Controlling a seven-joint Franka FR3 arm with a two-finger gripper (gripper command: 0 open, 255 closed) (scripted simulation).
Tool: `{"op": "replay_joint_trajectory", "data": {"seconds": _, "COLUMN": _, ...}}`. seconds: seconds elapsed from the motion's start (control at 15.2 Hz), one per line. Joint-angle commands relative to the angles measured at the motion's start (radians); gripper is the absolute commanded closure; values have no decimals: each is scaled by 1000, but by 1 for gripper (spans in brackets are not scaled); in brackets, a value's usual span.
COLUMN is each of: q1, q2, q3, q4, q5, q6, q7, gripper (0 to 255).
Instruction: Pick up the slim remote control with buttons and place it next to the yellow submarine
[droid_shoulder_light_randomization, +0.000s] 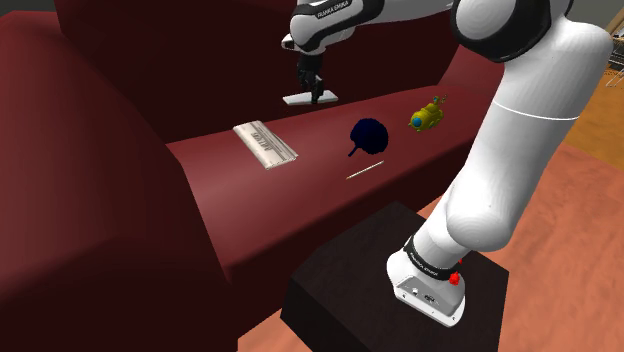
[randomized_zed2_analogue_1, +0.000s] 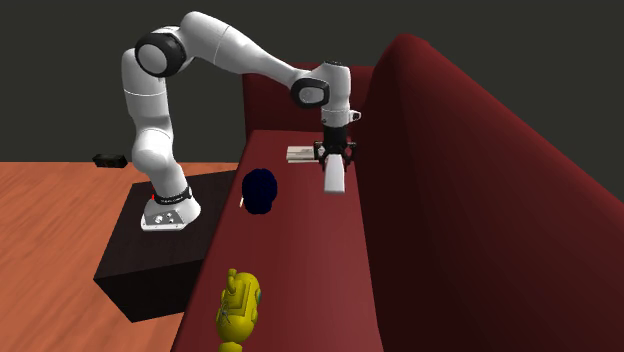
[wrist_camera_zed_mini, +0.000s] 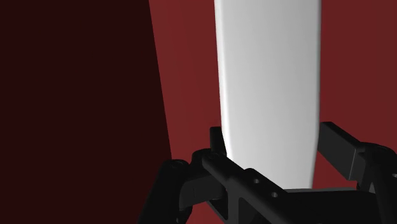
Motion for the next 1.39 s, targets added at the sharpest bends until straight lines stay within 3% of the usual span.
{"op": "replay_joint_trajectory", "data": {"seconds": 0.0, "q1": 0, "q2": -6, "q3": 0, "q4": 19, "q5": 0, "q6": -25, "q7": -3, "gripper": 255}}
{"op": "replay_joint_trajectory", "data": {"seconds": 1.32, "q1": 5, "q2": -54, "q3": -1, "q4": 229, "q5": -3, "q6": -279, "q7": -33, "gripper": 255}}
